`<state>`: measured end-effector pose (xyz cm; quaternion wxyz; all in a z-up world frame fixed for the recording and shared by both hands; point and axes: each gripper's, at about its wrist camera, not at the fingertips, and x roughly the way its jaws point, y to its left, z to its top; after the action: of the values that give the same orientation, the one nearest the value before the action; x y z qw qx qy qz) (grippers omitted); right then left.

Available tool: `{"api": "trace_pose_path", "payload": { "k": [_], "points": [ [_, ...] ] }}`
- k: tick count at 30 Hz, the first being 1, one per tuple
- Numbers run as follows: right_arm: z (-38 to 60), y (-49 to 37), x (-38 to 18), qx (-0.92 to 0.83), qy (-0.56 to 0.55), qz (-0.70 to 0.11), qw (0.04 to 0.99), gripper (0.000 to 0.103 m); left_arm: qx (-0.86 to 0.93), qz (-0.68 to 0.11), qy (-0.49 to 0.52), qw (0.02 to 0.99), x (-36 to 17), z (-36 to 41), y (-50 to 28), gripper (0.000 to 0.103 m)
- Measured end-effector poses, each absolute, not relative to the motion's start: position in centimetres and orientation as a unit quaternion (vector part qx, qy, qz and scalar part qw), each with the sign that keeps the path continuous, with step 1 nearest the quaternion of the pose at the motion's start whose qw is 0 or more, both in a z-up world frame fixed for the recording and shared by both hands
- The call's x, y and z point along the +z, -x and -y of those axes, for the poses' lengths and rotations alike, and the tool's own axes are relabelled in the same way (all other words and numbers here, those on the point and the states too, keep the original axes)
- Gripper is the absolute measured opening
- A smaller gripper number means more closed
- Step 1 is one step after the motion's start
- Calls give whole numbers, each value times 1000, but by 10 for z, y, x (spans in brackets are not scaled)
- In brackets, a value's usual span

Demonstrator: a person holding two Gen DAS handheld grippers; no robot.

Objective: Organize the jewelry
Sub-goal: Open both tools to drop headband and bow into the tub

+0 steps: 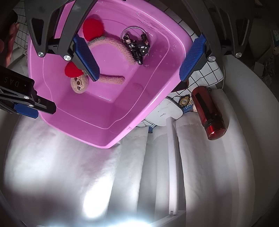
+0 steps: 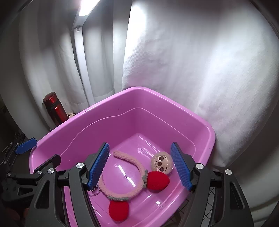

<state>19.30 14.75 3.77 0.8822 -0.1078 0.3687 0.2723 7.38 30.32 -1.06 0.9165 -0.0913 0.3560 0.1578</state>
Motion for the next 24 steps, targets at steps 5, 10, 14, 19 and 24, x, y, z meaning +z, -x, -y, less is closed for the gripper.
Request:
{"api": "trace_pose_path", "payload": {
  "k": [5,10,14,19,24],
  "points": [
    [-144,-186,38,273,106,-369,882,69,158,-358,90,916,-8,-299,-68,91],
    [-138,-177,42,277,98,-366,883,69,160,-355,86,917,-1,-296,-60,91],
    [-130,-169,46,278,94,-361,885,69,159,-349,85,920,6,-292,-53,91],
    [-117,-154,53,276,88,-353,889,69,155,-342,79,923,15,-283,-45,91],
    [-97,-141,57,267,81,-352,894,69,145,-335,78,928,22,-270,-38,92]
  ]
}}
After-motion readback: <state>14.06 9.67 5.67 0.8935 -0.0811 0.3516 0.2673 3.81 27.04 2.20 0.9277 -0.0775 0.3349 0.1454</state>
